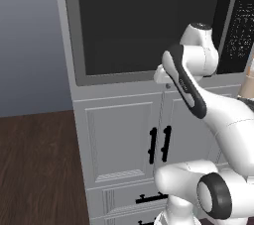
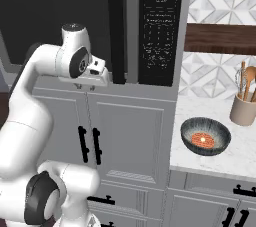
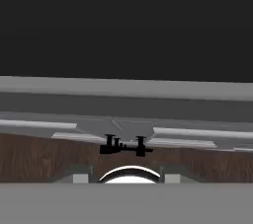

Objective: Open the microwave, place the bowl with waffle inside the microwave, then close the microwave door and turn it on.

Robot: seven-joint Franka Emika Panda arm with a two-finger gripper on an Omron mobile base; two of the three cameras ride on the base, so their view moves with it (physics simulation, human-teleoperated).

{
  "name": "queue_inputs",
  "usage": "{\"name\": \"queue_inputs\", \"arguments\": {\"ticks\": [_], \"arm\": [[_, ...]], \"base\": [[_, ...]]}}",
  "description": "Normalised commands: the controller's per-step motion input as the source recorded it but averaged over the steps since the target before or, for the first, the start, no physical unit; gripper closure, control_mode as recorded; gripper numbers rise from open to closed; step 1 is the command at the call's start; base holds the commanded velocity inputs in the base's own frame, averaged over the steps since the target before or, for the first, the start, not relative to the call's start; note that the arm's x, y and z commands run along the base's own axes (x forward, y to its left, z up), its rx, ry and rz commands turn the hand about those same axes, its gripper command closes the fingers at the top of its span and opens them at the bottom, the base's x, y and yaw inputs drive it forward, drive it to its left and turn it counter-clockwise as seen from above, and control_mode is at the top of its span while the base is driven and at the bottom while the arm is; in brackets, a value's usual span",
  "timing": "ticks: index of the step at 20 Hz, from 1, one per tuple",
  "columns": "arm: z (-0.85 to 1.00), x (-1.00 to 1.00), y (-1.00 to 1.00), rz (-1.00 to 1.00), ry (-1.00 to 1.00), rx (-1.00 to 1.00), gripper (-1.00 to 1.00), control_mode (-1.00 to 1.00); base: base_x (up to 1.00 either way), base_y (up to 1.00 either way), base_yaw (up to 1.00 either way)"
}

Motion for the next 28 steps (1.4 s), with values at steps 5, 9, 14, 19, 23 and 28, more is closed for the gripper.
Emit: {"name": "queue_inputs", "arguments": {"ticks": [5,9,14,19,23,28], "arm": [[0.14,-0.45,-0.54,-0.03,-0.26,0.13,-1.00,-1.00],[0.24,-0.57,-0.94,-0.06,-0.52,0.23,-1.00,-1.00],[0.06,0.04,-0.84,-0.02,-0.03,0.19,-1.00,-1.00],[0.58,0.00,-0.71,0.00,-0.03,0.12,-1.00,-1.00],[0.76,-0.01,-0.07,0.00,-0.16,0.03,-1.00,-1.00],[0.70,0.00,0.00,0.00,-0.15,0.00,-1.00,-1.00]], "base": [[0.00,0.00,0.00],[0.00,0.00,0.00],[0.00,0.00,0.00],[0.00,0.00,0.00],[0.00,0.00,0.00],[0.00,0.00,0.00]]}}
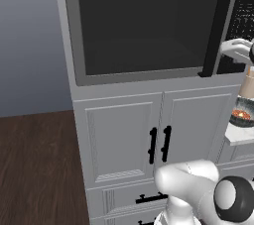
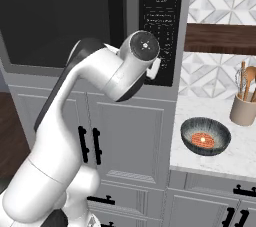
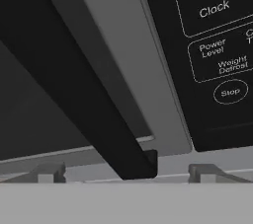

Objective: Open the microwave, place the bowl with waffle inside the microwave, then close the microwave door and turn it on.

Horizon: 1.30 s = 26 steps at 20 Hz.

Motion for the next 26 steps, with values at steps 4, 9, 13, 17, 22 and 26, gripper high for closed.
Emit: {"name": "queue_inputs", "arguments": {"ticks": [4,9,13,17,22,26], "arm": [[0.47,0.00,0.00,0.00,-0.08,0.00,-1.00,-1.00],[0.18,0.12,0.00,0.00,-0.01,0.00,-1.00,-1.00],[0.00,0.19,0.00,0.00,-0.09,0.00,-1.00,-1.00],[-0.02,0.64,0.00,-0.07,-0.06,0.00,-1.00,-1.00],[-0.01,0.64,0.00,-0.06,-0.05,0.00,-1.00,-1.00],[-0.01,0.44,0.00,0.00,0.00,0.02,-1.00,-1.00]], "base": [[0.00,0.00,0.00],[0.00,0.00,0.00],[0.00,0.00,0.00],[0.00,0.00,0.00],[0.00,0.00,0.00],[0.00,0.00,0.00]]}}
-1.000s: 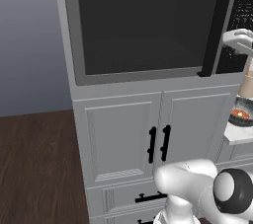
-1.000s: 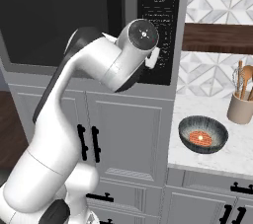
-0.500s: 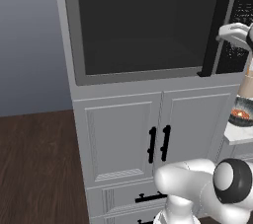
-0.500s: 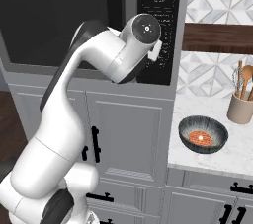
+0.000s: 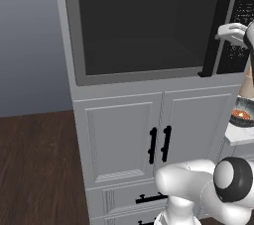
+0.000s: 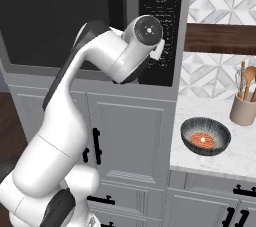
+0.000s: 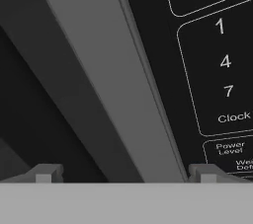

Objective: Open the microwave, place the bowl with waffle inside the microwave, then close the microwave door and turn it on.

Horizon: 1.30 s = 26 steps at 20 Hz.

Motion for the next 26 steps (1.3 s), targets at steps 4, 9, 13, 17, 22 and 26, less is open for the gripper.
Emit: {"name": "queue_inputs", "arguments": {"ticks": [4,9,13,17,22,26], "arm": [[-0.29,0.52,0.10,0.00,-0.06,0.07,-1.00,-1.00],[-0.50,0.81,0.28,-0.05,-0.09,0.11,-1.00,-1.00],[-0.59,1.00,0.54,-0.05,0.00,0.01,-1.00,-1.00],[-0.69,1.00,0.47,0.02,0.00,0.01,-1.00,-1.00],[-0.99,0.95,0.69,0.30,-0.07,0.00,1.00,-1.00],[-0.86,0.61,0.88,0.27,-0.04,0.00,1.00,-1.00]], "base": [[0.00,0.00,0.00],[0.00,0.00,0.00],[0.00,0.00,0.00],[0.00,0.00,0.00],[0.00,0.00,0.00],[0.00,0.00,0.00]]}}
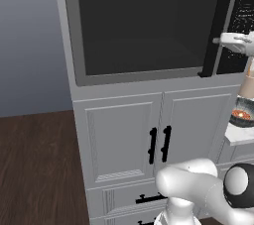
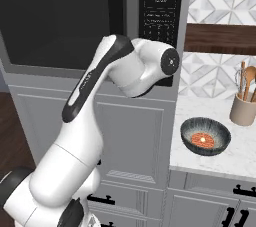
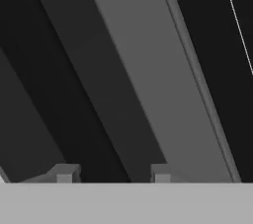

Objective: Open the microwave, place the bowl with waffle inside the microwave, then close the microwave door and turn it on.

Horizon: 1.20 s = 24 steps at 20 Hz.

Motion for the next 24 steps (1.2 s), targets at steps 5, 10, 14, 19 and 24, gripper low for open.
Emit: {"name": "queue_inputs", "arguments": {"ticks": [5,10,14,19,24], "arm": [[-0.67,0.73,0.80,0.21,0.00,0.00,1.00,-1.00],[-0.10,0.06,0.30,0.03,0.13,-0.01,1.00,-1.00],[-0.02,-0.94,0.05,-0.01,0.05,-0.07,1.00,-1.00],[-0.21,-1.00,0.08,0.00,-0.04,-0.10,1.00,-1.00],[-0.36,-1.00,0.24,0.00,-0.16,-0.13,1.00,-1.00]], "base": [[0.00,0.00,0.00],[0.00,0.00,0.00],[0.00,0.00,0.00],[0.00,0.00,0.00],[0.00,0.00,0.00]]}}
